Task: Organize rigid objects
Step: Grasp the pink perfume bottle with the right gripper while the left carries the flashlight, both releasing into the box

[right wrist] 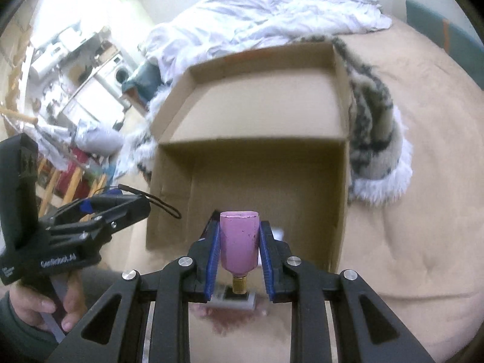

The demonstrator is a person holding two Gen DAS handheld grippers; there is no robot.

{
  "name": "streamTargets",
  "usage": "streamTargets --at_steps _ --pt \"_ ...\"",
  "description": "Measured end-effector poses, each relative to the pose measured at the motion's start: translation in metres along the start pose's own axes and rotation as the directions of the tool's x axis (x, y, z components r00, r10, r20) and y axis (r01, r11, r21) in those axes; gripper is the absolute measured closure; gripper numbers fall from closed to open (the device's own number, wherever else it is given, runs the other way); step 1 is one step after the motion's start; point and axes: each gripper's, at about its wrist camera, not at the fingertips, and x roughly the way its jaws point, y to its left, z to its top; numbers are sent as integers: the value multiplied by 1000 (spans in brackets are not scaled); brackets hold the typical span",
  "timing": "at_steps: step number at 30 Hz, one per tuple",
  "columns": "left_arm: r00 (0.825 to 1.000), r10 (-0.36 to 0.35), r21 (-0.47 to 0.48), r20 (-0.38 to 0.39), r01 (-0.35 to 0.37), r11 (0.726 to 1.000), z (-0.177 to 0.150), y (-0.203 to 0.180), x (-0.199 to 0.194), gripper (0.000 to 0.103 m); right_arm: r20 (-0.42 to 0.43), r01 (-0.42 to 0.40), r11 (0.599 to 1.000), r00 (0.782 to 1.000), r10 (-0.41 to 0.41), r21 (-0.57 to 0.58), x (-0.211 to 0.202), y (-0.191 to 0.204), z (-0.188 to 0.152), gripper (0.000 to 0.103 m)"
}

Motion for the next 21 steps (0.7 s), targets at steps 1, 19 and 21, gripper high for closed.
streamTargets --at_steps 1,19,21 --pt "1000 6 18 6 -6 1000 3 -3 4 19 9 1 1000 1000 -1 7 3 -2 3 77" --pt "983 50 -4 -174 -52 999 -12 14 106 19 -125 37 997 992 -29 61 98 -32 -9 77" --pt "983 47 -10 -175 -50 999 -13 15 107 19 -132 50 997 990 -41 62 104 -32 -7 77"
